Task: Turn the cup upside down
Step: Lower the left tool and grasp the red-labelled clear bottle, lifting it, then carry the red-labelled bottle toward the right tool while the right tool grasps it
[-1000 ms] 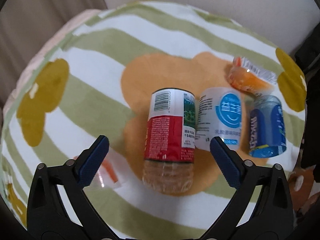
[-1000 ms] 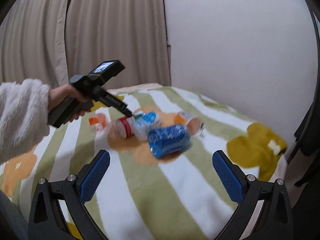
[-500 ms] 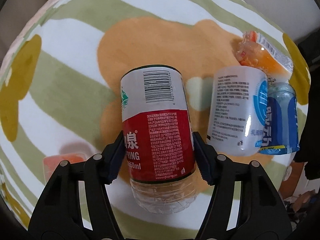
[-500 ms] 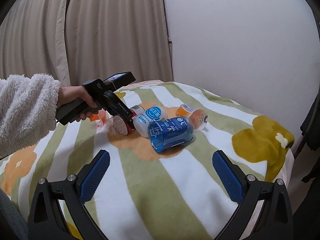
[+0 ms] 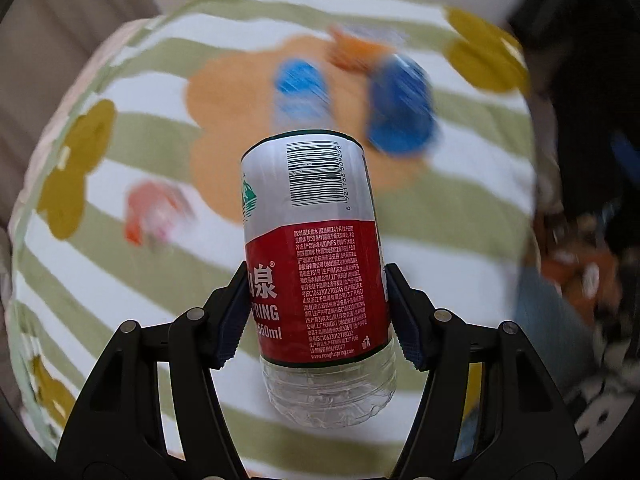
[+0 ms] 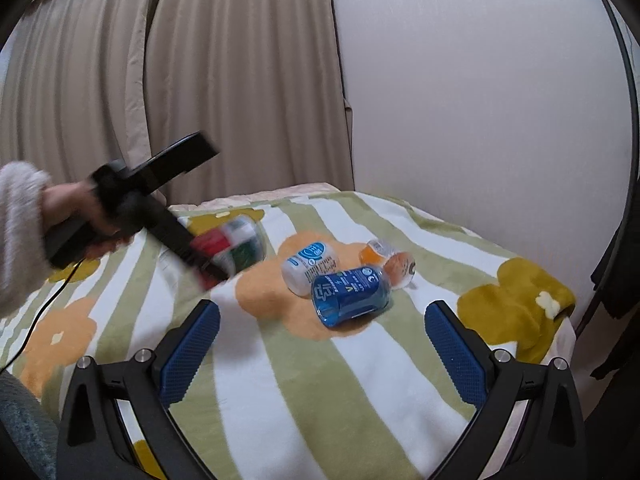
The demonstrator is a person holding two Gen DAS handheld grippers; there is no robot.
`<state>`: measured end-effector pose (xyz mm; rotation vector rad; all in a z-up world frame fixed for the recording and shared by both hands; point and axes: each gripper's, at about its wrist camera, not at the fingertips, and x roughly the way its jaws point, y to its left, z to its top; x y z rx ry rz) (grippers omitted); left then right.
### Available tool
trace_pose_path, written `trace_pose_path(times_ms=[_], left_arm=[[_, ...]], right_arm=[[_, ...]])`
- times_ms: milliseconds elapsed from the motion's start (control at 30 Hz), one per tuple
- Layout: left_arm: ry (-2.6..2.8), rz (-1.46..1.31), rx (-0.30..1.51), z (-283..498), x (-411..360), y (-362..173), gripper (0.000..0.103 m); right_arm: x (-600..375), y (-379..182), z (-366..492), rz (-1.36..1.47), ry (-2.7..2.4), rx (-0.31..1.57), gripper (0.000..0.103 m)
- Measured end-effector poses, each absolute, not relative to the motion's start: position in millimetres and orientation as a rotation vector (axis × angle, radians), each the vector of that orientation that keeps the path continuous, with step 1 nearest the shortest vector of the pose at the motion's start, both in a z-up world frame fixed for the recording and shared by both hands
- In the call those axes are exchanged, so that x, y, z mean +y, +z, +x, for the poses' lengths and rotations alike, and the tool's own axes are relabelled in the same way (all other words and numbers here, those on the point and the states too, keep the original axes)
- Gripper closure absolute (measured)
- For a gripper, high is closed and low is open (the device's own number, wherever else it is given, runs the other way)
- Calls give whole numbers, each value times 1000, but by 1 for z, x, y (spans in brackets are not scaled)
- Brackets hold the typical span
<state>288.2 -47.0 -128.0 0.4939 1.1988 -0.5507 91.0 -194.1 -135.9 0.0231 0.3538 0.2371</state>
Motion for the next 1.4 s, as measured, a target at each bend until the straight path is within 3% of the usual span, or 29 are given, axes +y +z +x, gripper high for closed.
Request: trace_pose_path(times_ms=[167,433,467,500,533,567,733,967,1200,1300,1400], left_arm=[[-559,579,1232,243,-56,-164,43],[-561,649,1228,237,-74,-195,41],[-557,653,1227,234,-76,-197,36],[-551,654,1223,233,-77,-198,15],[-554,648,1220,231,-78,-197,2],[-562,638,1208,230,-78,-194,0],[-530,592,1151,219,-71,-167,0],[-498,411,1050,166,-28,-119,0],[-363,268,913,114,10,-118,0],[-344,162,890,103,32,-121,0],[-337,98,875,98,47,-120,1]], right_arm=[[-193,-127,72,29,246,346,1],[-193,-121,45,-22,251,357,1],[-193,-121,42,-26,254,362,1],[-193,-122,41,-31,260,369,1],[-194,-123,41,-35,270,378,1],[-194,-123,41,-38,279,384,1],[-190,-123,54,-171,395,414,1],[-142,-125,108,-684,720,445,1],[-53,-183,122,-1249,970,435,2],[-25,-209,120,-1427,1034,420,9],[-9,-232,124,-1573,1071,428,11]])
